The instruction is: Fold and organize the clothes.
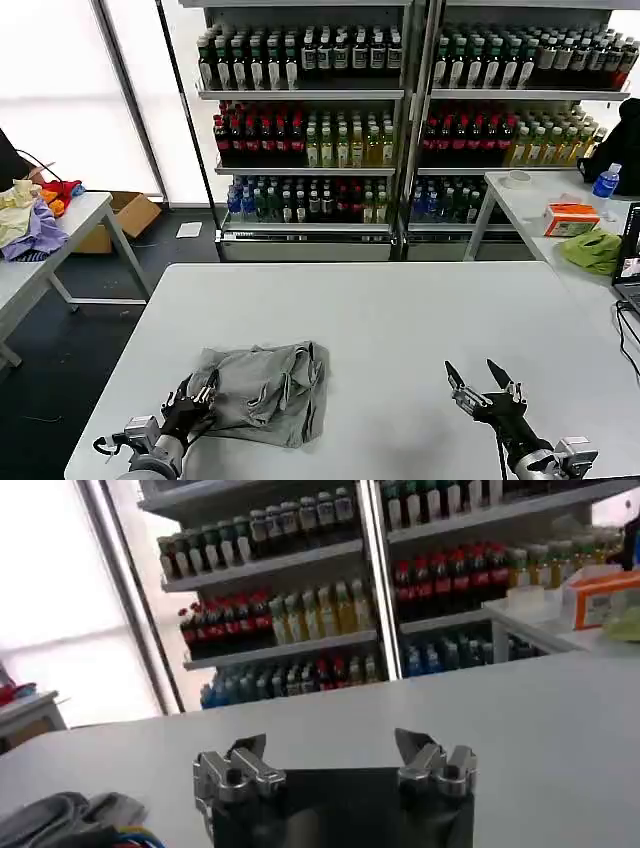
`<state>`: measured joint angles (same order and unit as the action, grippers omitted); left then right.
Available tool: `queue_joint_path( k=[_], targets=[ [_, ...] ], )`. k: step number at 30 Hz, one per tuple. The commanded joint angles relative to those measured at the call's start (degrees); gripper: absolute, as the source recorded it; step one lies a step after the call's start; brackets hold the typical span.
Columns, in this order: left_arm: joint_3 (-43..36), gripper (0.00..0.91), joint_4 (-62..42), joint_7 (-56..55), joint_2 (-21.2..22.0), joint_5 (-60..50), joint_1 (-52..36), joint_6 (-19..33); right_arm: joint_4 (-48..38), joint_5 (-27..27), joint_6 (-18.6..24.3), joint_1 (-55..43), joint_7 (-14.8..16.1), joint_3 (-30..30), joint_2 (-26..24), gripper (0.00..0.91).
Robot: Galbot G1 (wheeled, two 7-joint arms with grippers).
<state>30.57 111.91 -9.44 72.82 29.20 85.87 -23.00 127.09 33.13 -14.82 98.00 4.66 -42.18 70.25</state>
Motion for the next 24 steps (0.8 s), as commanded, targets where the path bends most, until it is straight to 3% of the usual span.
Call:
queue_joint_path(
  k=[1,11,14,19,24],
  targets=[
    [0.1,0.02,0.5,-0.4,1.6,2.2,0.6,1.1,0.0,0.1,0.1,0.2,0.1,-0.2,-0.1,0.907],
    [3.0,0.02,11.5,-8.3,5.0,16.3,1.2,-0.3,-0.3,0.1,0.3,-0.7,0.0,1.0,0.2,0.907],
    [5.9,0.01,13.0,-8.2,3.7,18.0,0.7,-0.3,-0.4,0.9,0.3,-1.1,0.1,0.7,-0.4,0.907],
    [16.5,0.02,12.0,-6.0,-4.0,25.3,0.2,-1.6,-1.8,1.7,0.8,-1.9,0.1,0.2,-0.7,0.907],
    [26.8,0.02,7.0,-2.8,-14.9,32.0,0.6,-3.1,-1.7,1.6,1.0,-2.2,0.1,0.9,-0.8,0.907]
  ],
)
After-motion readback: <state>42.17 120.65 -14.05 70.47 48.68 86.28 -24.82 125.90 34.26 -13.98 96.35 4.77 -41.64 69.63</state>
